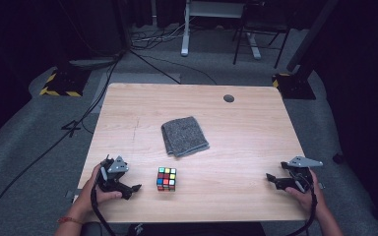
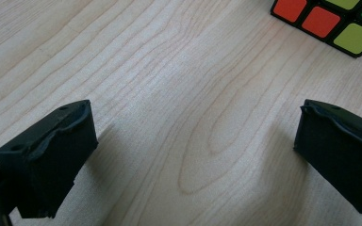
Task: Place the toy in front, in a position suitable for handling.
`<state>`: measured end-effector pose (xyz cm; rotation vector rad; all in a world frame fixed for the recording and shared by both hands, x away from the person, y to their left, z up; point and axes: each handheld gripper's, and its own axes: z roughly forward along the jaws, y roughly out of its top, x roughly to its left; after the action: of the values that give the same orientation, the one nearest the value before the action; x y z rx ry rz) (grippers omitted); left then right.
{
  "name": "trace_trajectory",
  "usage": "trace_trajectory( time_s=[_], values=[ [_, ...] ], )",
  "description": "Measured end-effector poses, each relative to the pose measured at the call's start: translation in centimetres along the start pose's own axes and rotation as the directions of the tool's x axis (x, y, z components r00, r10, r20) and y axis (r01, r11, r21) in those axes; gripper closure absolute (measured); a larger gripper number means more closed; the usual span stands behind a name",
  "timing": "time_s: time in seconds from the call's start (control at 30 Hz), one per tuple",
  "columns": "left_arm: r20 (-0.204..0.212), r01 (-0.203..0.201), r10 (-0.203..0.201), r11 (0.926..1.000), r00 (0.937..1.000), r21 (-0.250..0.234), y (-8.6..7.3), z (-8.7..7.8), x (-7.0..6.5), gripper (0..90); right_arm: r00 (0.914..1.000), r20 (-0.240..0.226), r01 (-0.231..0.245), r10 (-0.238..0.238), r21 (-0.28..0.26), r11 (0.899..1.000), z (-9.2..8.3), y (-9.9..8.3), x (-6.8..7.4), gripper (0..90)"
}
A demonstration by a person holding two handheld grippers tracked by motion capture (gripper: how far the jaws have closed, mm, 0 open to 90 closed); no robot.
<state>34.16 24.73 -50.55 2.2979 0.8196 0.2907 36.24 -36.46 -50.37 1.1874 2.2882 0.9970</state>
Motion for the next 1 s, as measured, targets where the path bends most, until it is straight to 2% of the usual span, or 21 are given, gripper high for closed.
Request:
trace_trajectory(
  time_s=[0.53,0.73,0.8,1.0],
  values=[
    [-0.002,0.001,-0.001,1.0,1.0,0.001,-0.1,-0.1,-0.1,0.5,1.0,-0.002,0.004,-0.004,0.0,1.0,0.1,0.1,0.0,14.9],
    [-0.003,0.001,-0.001,1.0,1.0,-0.001,-0.1,-0.1,-0.2,0.5,0.9987,-0.024,0.045,-0.045,0.018,0.999,0.2,0.6,-0.1,16.3],
    [-0.003,0.001,-0.001,1.0,1.0,-0.001,-0.1,-0.1,-0.2,0.5,0.9977,-0.017,0.066,-0.066,0.01,0.998,0.3,0.9,0.1,22.3],
    [-0.003,0.002,-0.002,1.0,1.0,-0.001,-0.1,-0.1,-0.2,0.6,0.9944,-0.051,0.093,-0.093,-0.016,0.996,0.4,2.8,0.4,22.5]
  ],
)
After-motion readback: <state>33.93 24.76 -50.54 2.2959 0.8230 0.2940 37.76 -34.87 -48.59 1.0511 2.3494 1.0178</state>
